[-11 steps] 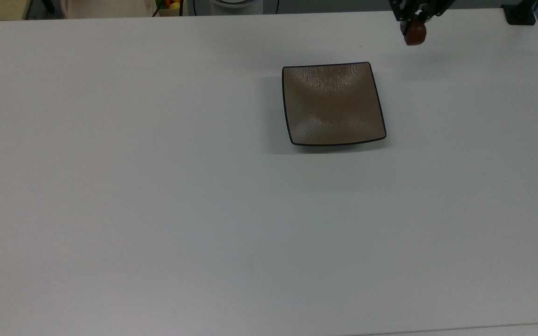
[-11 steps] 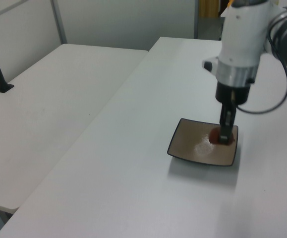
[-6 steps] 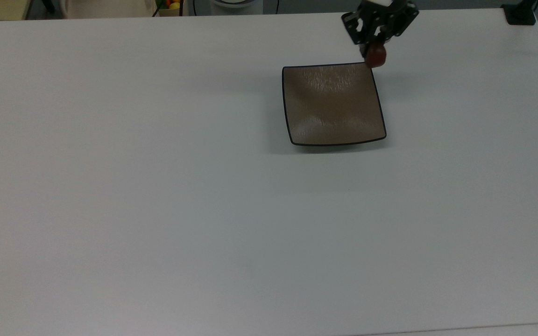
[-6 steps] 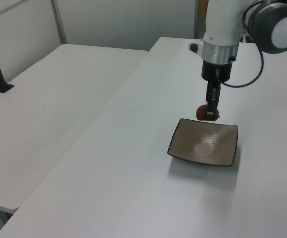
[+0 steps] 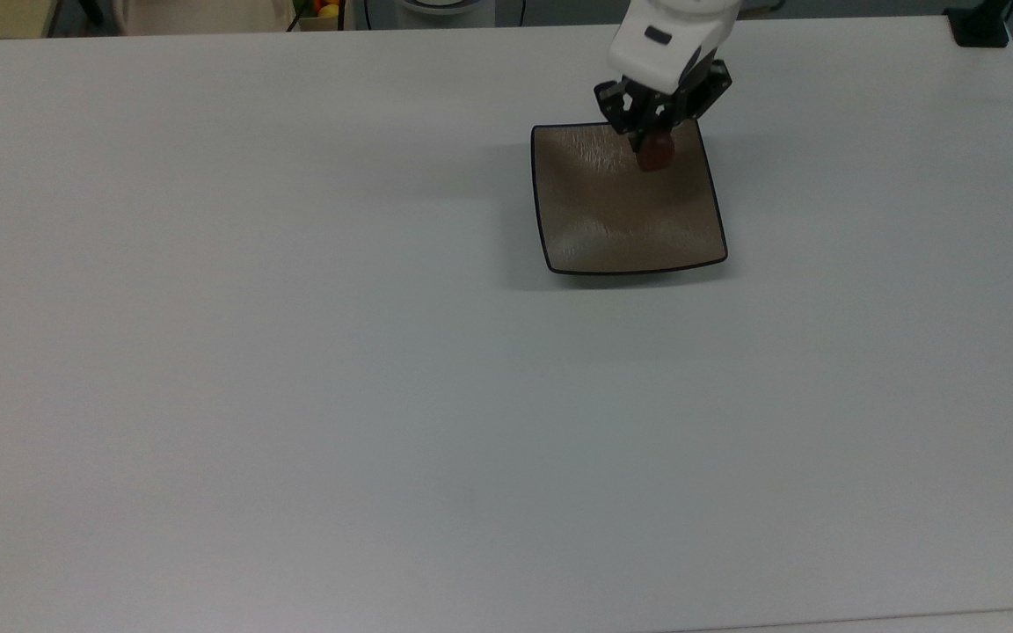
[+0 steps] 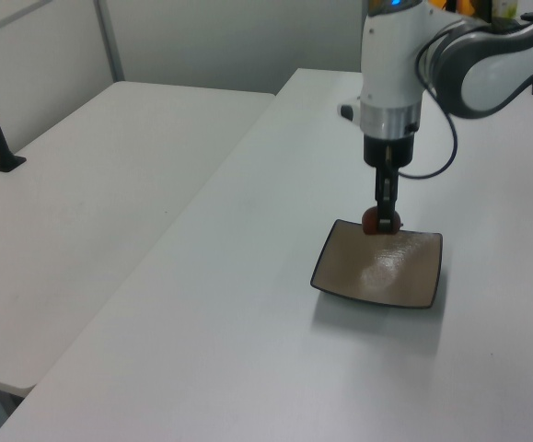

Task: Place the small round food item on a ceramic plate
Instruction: 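Lift the food item and carry it over the brown square plate, then lower the food item onto the plate and open the gripper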

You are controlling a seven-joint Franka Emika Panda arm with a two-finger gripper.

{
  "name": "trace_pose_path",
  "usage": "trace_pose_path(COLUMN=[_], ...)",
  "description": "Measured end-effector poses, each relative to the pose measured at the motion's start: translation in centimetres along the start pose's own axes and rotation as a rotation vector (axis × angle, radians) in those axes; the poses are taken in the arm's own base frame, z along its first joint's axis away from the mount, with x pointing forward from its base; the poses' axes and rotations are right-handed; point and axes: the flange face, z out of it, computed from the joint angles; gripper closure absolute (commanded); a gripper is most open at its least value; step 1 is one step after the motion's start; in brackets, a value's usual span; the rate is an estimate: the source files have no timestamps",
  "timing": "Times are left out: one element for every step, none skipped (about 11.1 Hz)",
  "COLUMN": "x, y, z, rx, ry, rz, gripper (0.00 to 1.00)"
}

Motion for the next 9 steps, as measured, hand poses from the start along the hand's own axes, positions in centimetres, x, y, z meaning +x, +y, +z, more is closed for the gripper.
trace_pose_path(x=[0.3, 0.6, 0.7, 0.7, 0.5, 0.4, 0.2, 0.1, 0.1], y=[0.0, 0.0, 0.0, 0.1, 0.2, 0.3, 0.3, 0.3, 0.4], z=[1.5, 2.9, 4.5, 5.8, 7.1, 8.1, 8.8, 9.4, 9.7], rx=[-0.001, 0.0, 0.001, 0.0, 0.001, 0.001, 0.002, 0.003, 0.005], ry=[-0.012, -0.014, -0.015, -0.02, -0.019, -0.016, -0.014, -0.008, -0.001], rz=[0.001, 0.002, 0.003, 0.003, 0.004, 0.005, 0.006, 0.006, 0.006], gripper=[0.74, 0.74, 0.74, 0.74, 0.74, 0.74, 0.74, 0.73, 0.73])
